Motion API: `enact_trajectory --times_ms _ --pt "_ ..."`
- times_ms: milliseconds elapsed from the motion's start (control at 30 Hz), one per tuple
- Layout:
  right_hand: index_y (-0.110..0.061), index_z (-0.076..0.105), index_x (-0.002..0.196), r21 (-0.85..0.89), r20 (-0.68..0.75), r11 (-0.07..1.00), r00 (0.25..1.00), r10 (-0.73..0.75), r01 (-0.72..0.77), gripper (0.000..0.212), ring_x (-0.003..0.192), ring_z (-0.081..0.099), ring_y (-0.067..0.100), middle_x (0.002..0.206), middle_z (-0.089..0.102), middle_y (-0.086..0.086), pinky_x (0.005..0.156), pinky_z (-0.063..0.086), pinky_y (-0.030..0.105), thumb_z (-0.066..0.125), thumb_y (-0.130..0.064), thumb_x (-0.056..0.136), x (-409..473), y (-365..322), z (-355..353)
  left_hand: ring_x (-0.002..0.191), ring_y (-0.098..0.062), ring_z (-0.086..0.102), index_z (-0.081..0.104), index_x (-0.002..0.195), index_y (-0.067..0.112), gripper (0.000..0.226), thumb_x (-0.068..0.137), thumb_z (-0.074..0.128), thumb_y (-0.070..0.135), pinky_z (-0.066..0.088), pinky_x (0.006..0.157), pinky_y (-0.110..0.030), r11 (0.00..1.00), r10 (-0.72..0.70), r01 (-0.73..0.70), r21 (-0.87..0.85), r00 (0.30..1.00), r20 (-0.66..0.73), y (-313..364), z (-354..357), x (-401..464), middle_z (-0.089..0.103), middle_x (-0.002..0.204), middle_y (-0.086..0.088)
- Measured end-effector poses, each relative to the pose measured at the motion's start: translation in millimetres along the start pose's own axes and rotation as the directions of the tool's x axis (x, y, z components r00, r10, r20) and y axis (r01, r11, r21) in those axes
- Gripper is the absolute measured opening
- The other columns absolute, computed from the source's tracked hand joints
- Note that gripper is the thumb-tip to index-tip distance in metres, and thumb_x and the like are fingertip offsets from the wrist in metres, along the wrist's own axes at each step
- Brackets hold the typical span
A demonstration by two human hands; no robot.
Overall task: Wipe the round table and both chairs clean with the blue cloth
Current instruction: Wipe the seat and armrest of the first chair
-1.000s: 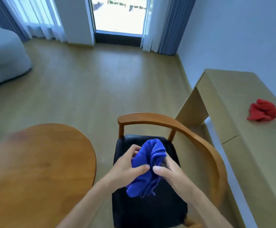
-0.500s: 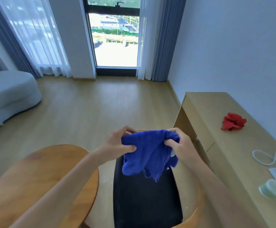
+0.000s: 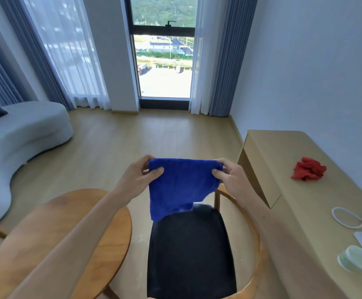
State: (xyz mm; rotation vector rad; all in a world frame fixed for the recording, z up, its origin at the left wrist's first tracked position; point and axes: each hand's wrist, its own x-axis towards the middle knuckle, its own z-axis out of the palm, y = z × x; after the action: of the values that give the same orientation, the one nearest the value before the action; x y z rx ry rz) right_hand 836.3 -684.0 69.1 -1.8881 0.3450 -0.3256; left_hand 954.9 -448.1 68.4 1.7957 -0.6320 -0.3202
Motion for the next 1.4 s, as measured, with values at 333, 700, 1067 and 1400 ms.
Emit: enact_trajectory --times_ms 333,700,1067,1400 --pt "-0.023 0.055 0.107 -0.403 -0.127 0.900 0.964 -0.235 0.166 0.022 0.089 0.060 0.011 0.101 0.058 -0.008 0.071 0.049 0.020 0.062 -0.035 0.090 -4 -32 21 0.082 -0.014 0.066 0.057 0.083 0.032 0.010 0.091 0.063 0.034 0.054 0.064 -0.026 0.993 0.019 -0.015 0.114 0.999 -0.034 45 18 4 0.068 0.088 0.005" --pt "-0.015 0.051 0.127 -0.252 0.184 0.958 0.979 -0.091 0.137 0.041 0.087 0.063 0.012 0.105 0.062 -0.002 0.065 0.052 0.013 0.059 -0.009 0.087 -23 -57 54 0.100 -0.026 0.067 0.057 0.114 0.009 0.032 0.093 0.059 0.033 0.057 0.087 -0.045 0.963 -0.226 0.230 -0.140 0.973 0.045 58 21 -2 0.066 0.109 -0.014" --pt "-0.017 0.067 0.088 -0.182 0.127 0.981 0.991 -0.051 0.074 0.039 0.090 0.063 0.020 0.087 0.069 0.000 0.080 0.053 0.036 0.034 0.004 0.084 1 -61 15 0.074 -0.004 0.061 0.065 0.083 0.034 0.042 0.080 0.050 -0.005 0.048 0.068 -0.023 0.903 -0.057 -0.023 0.429 0.983 0.173 59 -20 2 0.066 0.079 0.016" --pt "-0.022 0.065 0.106 -0.418 0.443 0.830 0.881 -0.168 0.369 0.018 0.087 0.061 0.012 0.093 0.068 -0.007 0.082 0.053 0.038 0.056 -0.015 0.092 6 -70 11 0.082 0.001 0.048 0.059 0.088 0.036 0.041 0.080 0.042 -0.001 0.027 0.070 -0.016 0.696 -0.013 -0.211 0.687 0.952 0.305 61 -34 8 0.055 0.079 0.020"
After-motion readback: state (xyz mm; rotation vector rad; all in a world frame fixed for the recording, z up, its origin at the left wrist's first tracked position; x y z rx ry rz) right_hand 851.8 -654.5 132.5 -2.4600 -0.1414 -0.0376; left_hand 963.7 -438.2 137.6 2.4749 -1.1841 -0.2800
